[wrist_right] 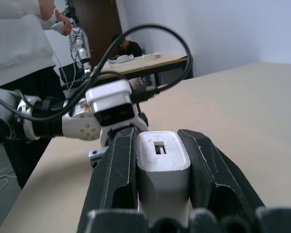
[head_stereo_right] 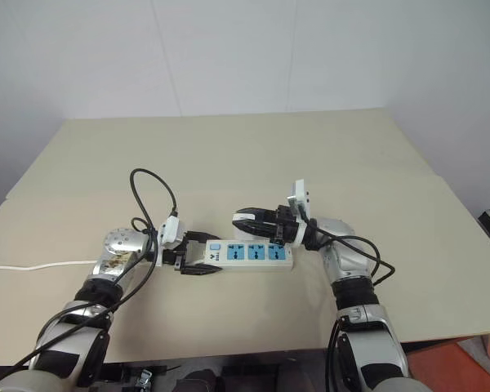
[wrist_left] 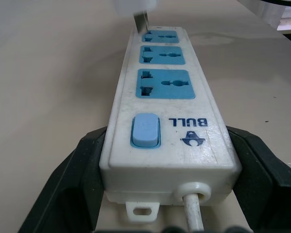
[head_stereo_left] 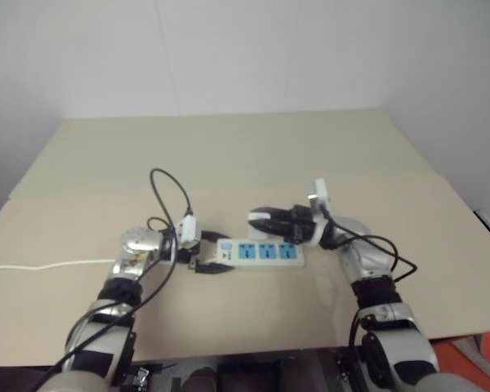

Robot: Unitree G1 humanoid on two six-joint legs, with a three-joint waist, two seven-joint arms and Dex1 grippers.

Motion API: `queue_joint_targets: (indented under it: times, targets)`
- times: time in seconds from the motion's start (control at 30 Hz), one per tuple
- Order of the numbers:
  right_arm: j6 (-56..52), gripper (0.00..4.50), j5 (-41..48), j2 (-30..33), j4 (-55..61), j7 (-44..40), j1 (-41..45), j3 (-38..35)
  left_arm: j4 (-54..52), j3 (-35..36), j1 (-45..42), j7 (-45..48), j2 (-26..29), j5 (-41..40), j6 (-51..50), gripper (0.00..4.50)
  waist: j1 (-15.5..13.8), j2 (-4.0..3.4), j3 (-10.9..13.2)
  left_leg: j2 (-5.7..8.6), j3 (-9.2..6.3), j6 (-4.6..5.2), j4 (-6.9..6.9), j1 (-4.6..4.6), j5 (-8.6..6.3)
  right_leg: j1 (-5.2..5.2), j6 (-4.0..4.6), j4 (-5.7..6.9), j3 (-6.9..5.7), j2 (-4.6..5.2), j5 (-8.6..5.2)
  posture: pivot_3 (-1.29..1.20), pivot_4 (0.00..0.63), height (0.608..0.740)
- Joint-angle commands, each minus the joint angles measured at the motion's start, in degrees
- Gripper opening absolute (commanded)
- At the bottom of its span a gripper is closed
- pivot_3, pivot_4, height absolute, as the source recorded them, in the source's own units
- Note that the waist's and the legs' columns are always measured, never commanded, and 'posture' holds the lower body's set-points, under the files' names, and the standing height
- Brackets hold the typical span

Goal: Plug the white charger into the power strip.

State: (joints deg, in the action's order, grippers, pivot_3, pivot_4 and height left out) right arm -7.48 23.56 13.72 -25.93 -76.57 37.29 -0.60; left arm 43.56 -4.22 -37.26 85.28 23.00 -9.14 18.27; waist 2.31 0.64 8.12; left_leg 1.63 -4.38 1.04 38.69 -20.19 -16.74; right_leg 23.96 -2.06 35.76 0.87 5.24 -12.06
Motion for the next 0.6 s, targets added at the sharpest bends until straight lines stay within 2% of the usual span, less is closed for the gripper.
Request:
queue_joint_targets:
  times: [0.03, 0.6]
  targets:
    - [2.96, 1.11, 0.37, -0.69, -0.92, -0.48, 1.51, -0.08, -1.86, -0.04, -0.04, -0.58, 0.69, -0.66, -0.64, 3.27, 0.01, 0.00, 0.00, 0.00, 0.00, 0.00, 0.00, 0.00, 0.00, 0.02, 0.00, 0.01, 0.01, 0.00, 0.00, 0.00, 0.150, 0.740]
    - [5.85, 1.11, -0.42, -4.16, -5.24, 1.45, 1.78, 0.63, 0.04, -0.38, 0.65, -1.54, -0.73, -0.49, -0.83, 3.27, -0.05, -0.01, -0.01, 0.01, -0.01, -0.01, -0.01, 0.00, 0.00, 0.05, 0.00, 0.04, 0.04, 0.02, 0.00, 0.00, 0.150, 0.740]
